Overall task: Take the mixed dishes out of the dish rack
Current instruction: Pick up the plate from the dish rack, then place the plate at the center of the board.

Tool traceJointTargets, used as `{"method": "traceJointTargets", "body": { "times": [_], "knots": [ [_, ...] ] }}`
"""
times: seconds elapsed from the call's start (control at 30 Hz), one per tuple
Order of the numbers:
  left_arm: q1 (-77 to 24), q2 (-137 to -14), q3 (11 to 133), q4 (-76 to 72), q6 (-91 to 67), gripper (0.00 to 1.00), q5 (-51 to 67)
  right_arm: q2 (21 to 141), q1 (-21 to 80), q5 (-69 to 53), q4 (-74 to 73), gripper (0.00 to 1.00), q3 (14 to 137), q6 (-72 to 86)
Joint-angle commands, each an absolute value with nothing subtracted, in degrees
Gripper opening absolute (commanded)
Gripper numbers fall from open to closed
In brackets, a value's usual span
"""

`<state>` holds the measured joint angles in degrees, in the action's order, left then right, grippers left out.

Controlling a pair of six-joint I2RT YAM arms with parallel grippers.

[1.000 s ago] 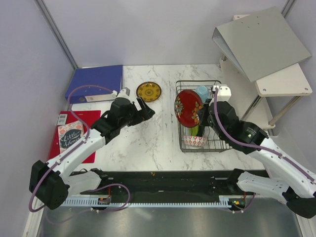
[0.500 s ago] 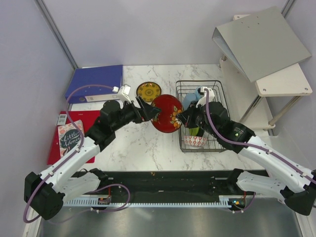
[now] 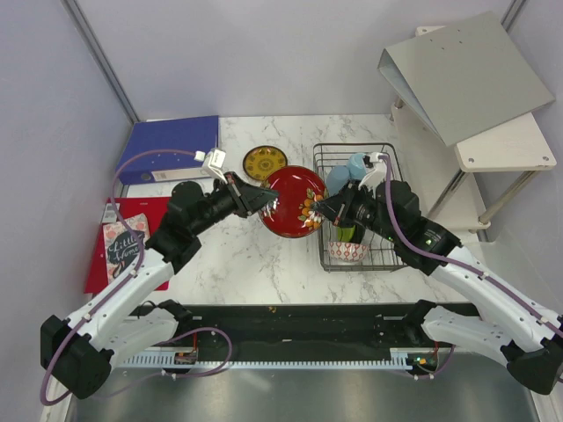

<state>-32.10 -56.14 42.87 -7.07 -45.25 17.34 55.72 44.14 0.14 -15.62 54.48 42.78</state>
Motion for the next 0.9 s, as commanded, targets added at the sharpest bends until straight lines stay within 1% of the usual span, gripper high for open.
{"method": "traceJointTargets", "body": {
  "times": [0.0, 0.03, 0.07, 0.1, 0.13, 0.17, 0.2, 0.23, 0.3, 0.33, 0.4, 0.43, 0.53, 0.7, 0.83, 0.87],
  "knots": [
    [-33.0, -56.0, 42.1, -6.7, -42.9, 0.02, 15.9, 54.7, 44.2, -3.0, -5.6, 0.00, 55.4, 42.5],
    [-33.0, -56.0, 42.1, -6.6, -43.0, 0.02, 15.9, 54.6, 44.2, -2.7, -5.7, 0.00, 55.3, 42.4],
    [-33.0, -56.1, 42.2, -6.3, -43.1, 0.02, 15.6, 54.8, 44.1, -2.6, -6.0, 0.07, 55.3, 41.8],
    [-33.0, -56.1, 42.3, -6.1, -43.2, 0.02, 14.5, 55.3, 44.2, -2.6, -6.1, 0.18, 55.5, 41.4],
    [-33.0, -56.3, 42.4, -5.0, -43.4, 0.02, 14.1, 55.5, 44.1, -3.0, -6.1, 0.35, 55.5, 41.2],
    [-33.0, -57.2, 43.3, -4.6, -43.3, 0.02, 13.9, 55.7, 44.1, -3.2, -6.2, 0.41, 55.5, 40.6],
    [-33.0, -57.7, 43.9, -4.1, -43.3, 0.02, 13.6, 56.1, 44.2, -3.3, -6.3, 0.49, 55.6, 40.5],
    [-32.9, -58.4, 44.4, -3.6, -43.3, 0.02, 13.5, 56.2, 44.1, -3.3, -6.5, 0.60, 55.6, 40.3],
    [-32.7, -59.9, 45.6, -3.1, -43.6, 0.02, 13.4, 56.6, 44.1, -2.5, -7.0, 0.73, 55.6, 39.6],
    [-32.6, -60.3, 46.3, -3.1, -44.0, 0.02, 13.3, 56.7, 44.2, -2.0, -8.1, 0.85, 55.8, 39.2],
    [-31.7, -61.7, 47.2, -2.9, -44.6, 0.02, 13.3, 56.6, 44.1, 2.0, -9.8, 0.95, 56.3, 38.4],
    [-31.1, -62.2, 47.7, -2.6, -45.3, 0.02, 13.4, 56.4, 44.1, 3.3, -10.7, 0.98, 56.5, 38.1],
    [-26.8, -64.8, 49.8, -2.2, -47.4, 0.02, 14.7, 55.2, 44.2, 9.8, -14.3, 0.98, 57.1, 36.4],
    [-16.9, -71.3, 54.7, -2.0, -50.4, 0.02, 17.1, 52.4, 44.1, 15.3, -17.8, 0.98, 57.6, 33.7],
    [-13.4, -81.0, 62.6, 1.6, -49.1, 0.02, 16.3, 50.8, 44.3, 16.3, -18.1, 0.98, 56.5, 31.6],
    [-13.0, -86.2, 66.8, 2.3, -48.7, 0.02, 16.1, 50.5, 44.1, 16.3, -18.4, 0.98, 56.0, 31.2]
  ]
}}
